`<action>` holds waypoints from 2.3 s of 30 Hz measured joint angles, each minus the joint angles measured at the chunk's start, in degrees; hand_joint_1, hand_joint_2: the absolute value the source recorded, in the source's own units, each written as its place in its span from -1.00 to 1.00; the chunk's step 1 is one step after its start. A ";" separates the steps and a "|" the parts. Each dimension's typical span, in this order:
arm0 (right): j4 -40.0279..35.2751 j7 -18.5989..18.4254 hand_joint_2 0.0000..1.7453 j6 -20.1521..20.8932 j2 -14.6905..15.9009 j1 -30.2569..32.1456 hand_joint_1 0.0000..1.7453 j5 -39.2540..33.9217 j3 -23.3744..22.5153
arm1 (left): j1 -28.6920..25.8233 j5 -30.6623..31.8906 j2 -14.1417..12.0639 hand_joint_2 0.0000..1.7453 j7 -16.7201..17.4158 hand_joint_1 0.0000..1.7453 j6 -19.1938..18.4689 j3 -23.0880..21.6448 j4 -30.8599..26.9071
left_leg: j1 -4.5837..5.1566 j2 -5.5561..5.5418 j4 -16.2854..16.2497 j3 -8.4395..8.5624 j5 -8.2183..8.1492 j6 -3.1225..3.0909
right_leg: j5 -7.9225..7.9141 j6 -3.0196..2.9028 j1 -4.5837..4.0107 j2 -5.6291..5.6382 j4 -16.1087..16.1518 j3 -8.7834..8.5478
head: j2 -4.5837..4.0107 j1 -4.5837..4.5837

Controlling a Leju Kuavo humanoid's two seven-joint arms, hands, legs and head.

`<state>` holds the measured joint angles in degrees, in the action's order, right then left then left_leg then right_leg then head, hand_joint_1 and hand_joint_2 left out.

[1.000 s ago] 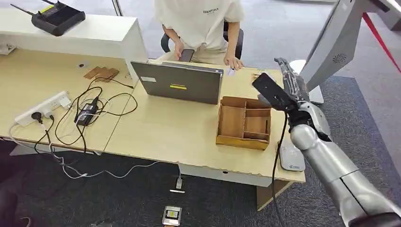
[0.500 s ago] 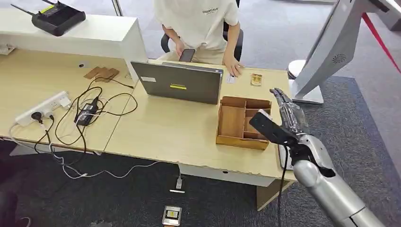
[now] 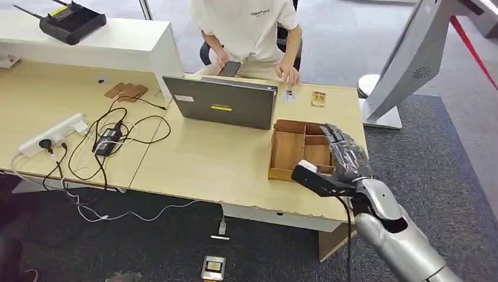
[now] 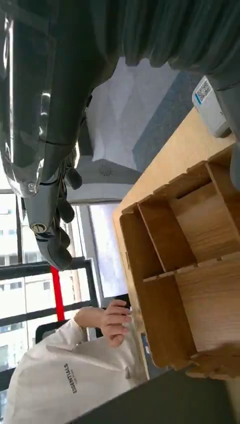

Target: Pass the card to the sensor for recognition and then transmit it.

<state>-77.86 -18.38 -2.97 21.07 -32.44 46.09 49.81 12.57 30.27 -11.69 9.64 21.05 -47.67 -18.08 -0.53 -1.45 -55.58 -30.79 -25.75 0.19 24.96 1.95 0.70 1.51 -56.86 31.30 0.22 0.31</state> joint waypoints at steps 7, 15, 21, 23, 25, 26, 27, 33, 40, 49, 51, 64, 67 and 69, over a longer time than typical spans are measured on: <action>1.66 0.13 1.00 0.48 -1.42 -0.14 -1.00 2.98 1.66 | -0.02 0.04 0.00 -1.00 0.11 -1.00 0.13 0.00 -0.02 | 0.01 0.00 0.00 -0.01 0.00 0.00 | 0.00 0.00 0.00 0.00 0.00 -0.01 | 0.00 0.00; 6.03 0.85 1.00 2.03 -4.94 -1.97 -1.00 6.36 3.61 | 0.12 0.59 0.00 -1.00 0.39 -1.00 -0.22 -0.02 -0.24 | -0.01 0.00 0.00 0.00 0.00 0.00 | 0.00 0.00 0.00 0.00 0.00 0.00 | 0.00 0.00; 9.57 1.22 1.00 2.95 -7.06 -3.36 -1.00 6.54 4.83 | 0.29 0.74 0.02 -1.00 0.63 -1.00 -0.28 -0.04 -0.48 | 0.00 0.01 0.00 -0.01 0.00 0.00 | 0.00 0.00 -0.01 0.00 0.00 0.00 | 0.00 0.00; 10.60 1.29 1.00 2.97 -7.70 -3.67 -1.00 6.54 5.18 | 0.36 0.74 0.02 -1.00 0.66 -1.00 -0.31 -0.04 -0.48 | 0.00 0.00 0.00 -0.01 0.00 0.00 | 0.00 0.00 -0.01 0.00 0.00 0.00 | 0.00 0.00; 11.52 1.55 1.00 2.93 -8.20 -4.06 -1.00 6.65 5.49 | 0.38 0.74 0.02 -1.00 0.70 -1.00 -0.31 -0.04 -0.50 | 0.00 0.00 0.00 -0.01 0.00 0.00 | 0.00 0.00 0.00 0.00 0.00 0.00 | 0.00 0.00; 12.05 1.71 1.00 2.86 -8.46 -4.26 -1.00 6.71 5.66 | 0.39 0.74 0.02 -1.00 0.72 -1.00 -0.31 -0.04 -0.50 | 0.00 0.00 0.00 -0.01 0.00 0.00 | 0.00 0.00 0.00 0.00 0.00 0.00 | 0.00 0.00; 12.55 1.71 1.00 2.75 -8.66 -4.38 -1.00 6.87 5.82 | 0.40 0.74 0.02 -1.00 0.74 -1.00 -0.31 -0.04 -0.50 | 0.00 0.00 0.00 -0.01 0.00 0.00 | 0.00 0.00 0.00 0.00 0.00 0.00 | 0.00 0.00; 15.54 1.44 1.00 1.33 -9.31 -5.19 -1.00 7.50 6.63 | 0.39 0.76 0.02 -1.00 0.85 -1.00 -0.26 -0.04 -0.50 | 0.00 0.00 0.00 -0.01 0.01 0.00 | 0.00 0.00 0.00 0.00 0.00 0.00 | 0.00 0.02; 18.27 1.14 1.00 -0.04 -9.44 -5.67 -1.00 7.74 6.87 | 0.36 0.55 0.02 -1.00 1.03 -1.00 -0.20 -0.02 -0.48 | 0.00 0.00 0.00 0.00 0.00 0.00 | 0.00 0.00 0.00 0.00 0.00 0.01 | 0.00 0.00; 20.57 -0.13 1.00 -0.74 -8.90 -5.69 -1.00 9.14 6.97 | 0.19 0.57 0.02 -1.00 1.09 -1.00 -0.09 0.00 -0.48 | 0.00 0.01 -0.01 0.00 0.00 0.00 | 0.00 0.00 0.00 0.00 0.00 0.01 | 0.00 0.00; 21.03 -0.33 1.00 -0.92 -8.66 -5.56 -1.00 9.66 6.95 | 0.16 0.59 0.02 -1.00 1.14 -1.00 -0.02 0.02 -0.48 | 0.00 0.01 -0.01 0.01 0.00 0.00 | 0.00 0.00 0.00 0.00 0.00 0.02 | 0.00 0.00; 22.88 -1.92 1.00 -2.89 -6.30 -3.25 -1.00 11.11 4.57 | -0.06 1.09 0.07 -1.00 1.42 -1.00 -0.04 0.04 -0.50 | 0.01 0.02 -0.01 0.01 0.00 0.00 | 0.00 0.00 0.02 0.01 0.00 0.02 | 0.00 0.00; 22.88 -2.05 1.00 -3.28 -6.03 -2.94 -1.00 11.26 4.13 | -0.05 1.25 0.11 -1.00 1.53 -1.00 -0.15 0.04 -0.50 | 0.00 0.02 -0.01 0.02 0.00 0.00 | 0.00 0.00 0.02 0.01 0.00 0.02 | 0.00 0.00; 22.86 -2.08 1.00 -3.56 -5.90 -2.76 -1.00 11.37 3.87 | 0.00 1.31 0.15 -1.00 1.64 -1.00 -0.33 0.04 -0.50 | 0.00 0.02 -0.01 0.02 0.00 0.00 | 0.00 0.00 0.01 0.01 0.00 0.02 | 0.00 0.00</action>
<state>-54.99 -20.46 -6.54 15.17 -35.20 57.46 53.68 12.57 31.58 -11.54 11.28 20.72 -47.63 -18.58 -0.54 -1.43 -55.59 -30.78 -25.75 0.19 24.96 1.95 0.71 1.52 -56.86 31.32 0.22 0.31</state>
